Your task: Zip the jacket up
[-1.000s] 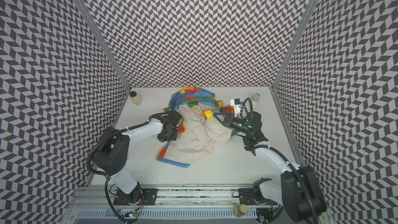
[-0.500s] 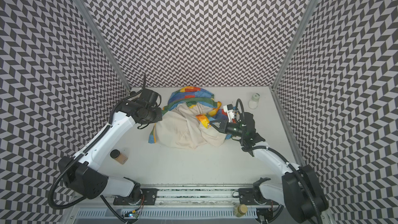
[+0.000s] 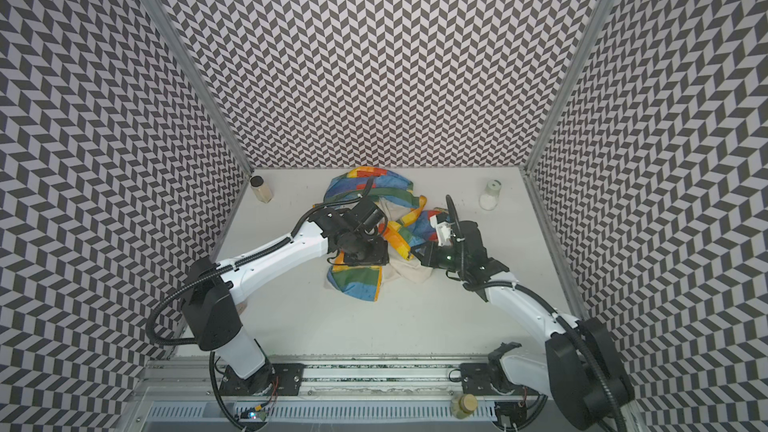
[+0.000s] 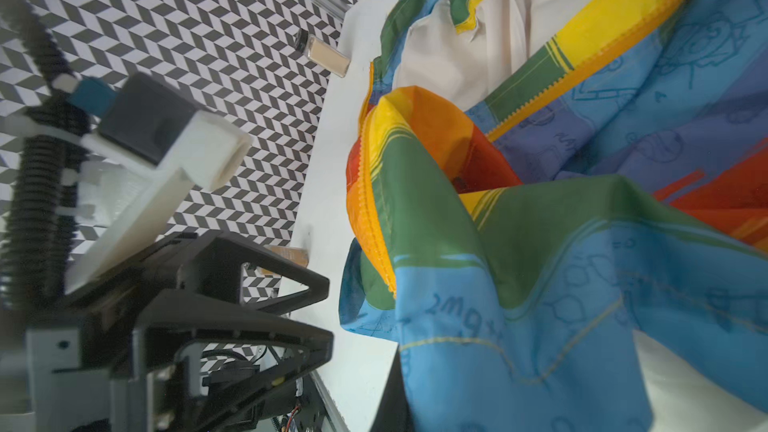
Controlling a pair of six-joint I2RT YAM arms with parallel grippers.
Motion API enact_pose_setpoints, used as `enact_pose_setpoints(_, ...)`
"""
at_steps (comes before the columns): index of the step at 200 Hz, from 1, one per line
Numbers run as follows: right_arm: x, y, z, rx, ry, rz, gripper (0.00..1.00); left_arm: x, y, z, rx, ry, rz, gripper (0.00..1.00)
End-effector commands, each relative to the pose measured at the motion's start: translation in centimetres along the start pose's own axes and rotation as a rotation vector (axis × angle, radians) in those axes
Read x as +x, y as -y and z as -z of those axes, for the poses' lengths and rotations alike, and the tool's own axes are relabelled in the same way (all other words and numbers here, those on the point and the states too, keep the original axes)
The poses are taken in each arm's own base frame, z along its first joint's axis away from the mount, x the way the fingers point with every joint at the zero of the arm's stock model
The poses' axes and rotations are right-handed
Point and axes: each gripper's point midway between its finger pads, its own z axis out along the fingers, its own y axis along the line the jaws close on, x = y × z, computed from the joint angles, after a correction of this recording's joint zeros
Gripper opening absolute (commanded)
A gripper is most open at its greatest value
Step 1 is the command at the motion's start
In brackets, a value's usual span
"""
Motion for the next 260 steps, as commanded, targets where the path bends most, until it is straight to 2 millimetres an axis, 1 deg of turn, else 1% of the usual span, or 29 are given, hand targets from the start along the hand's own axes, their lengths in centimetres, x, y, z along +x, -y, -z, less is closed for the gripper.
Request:
enact_pose_setpoints(1,-0.2,0.3,0.2,0.021,0.015,0.030,0.00,-0.9,0.7,3.1,0.106,0.092,0.060,0.68)
enact_pose_setpoints(23,-0.3,0.1,0.3,0.017,0.013,0.029,0.00,0.0,-0.4,4.6,0.196,0.145,0.139,0.68)
enact_pose_setpoints(35,-0.4,-0.2,0.4,0.009,0.018,0.028,0.00,1.2,-0.6,4.6,0.275,0.159,0.198,0.68)
enact_pose_setpoints(52,-0.6,-0.5,0.5,0.001,0.019,0.028,0.00,3.2,-1.2,3.6,0.381,0.155,0.306,0.65)
enact_pose_setpoints(62,-0.6,-0.7,0.5,-0.002,0.018,0.026,0.00,4.6,-1.9,2.4,0.410,0.150,0.366,0.64)
enact_pose_setpoints(77,-0.6,-0.8,0.5,-0.006,0.015,0.024,0.00,6.1,-2.8,1.4,0.423,0.169,0.419,0.62)
enact_pose_setpoints(92,-0.7,-1.0,0.7,-0.014,0.019,0.020,0.00,7.4,-3.6,0.5,0.396,0.177,0.442,0.65)
enact_pose_setpoints(109,-0.8,-1.2,0.8,-0.019,0.020,0.016,0.00,8.4,-4.0,-0.6,0.401,0.184,0.454,0.70)
enact_pose_setpoints(129,-0.8,-1.4,0.9,-0.020,0.021,0.016,0.00,8.8,-4.8,-2.3,0.413,0.189,0.460,0.71)
enact_pose_setpoints(148,-0.8,-1.7,1.2,-0.024,0.022,0.014,0.00,8.5,-4.9,-3.3,0.404,0.204,0.416,0.72)
enact_pose_setpoints(164,-0.9,-1.9,1.4,-0.024,0.026,0.015,0.00,8.3,-5.1,-4.1,0.367,0.195,0.375,0.70)
enact_pose_setpoints(198,-0.9,-2.0,1.8,-0.020,0.035,0.014,0.00,8.1,-5.1,-5.3,0.373,0.200,0.297,0.66)
enact_pose_setpoints(223,-0.9,-2.0,1.8,-0.017,0.033,0.012,0.00,8.5,-6.2,-6.1,0.325,0.188,0.250,0.64)
enact_pose_setpoints(247,-1.0,-2.0,1.7,-0.016,0.030,0.012,0.00,9.3,-8.1,-6.6,0.299,0.179,0.275,0.64)
enact_pose_setpoints(260,-1.1,-2.0,1.6,-0.016,0.029,0.011,0.00,9.6,-8.9,-6.7,0.296,0.186,0.290,0.65)
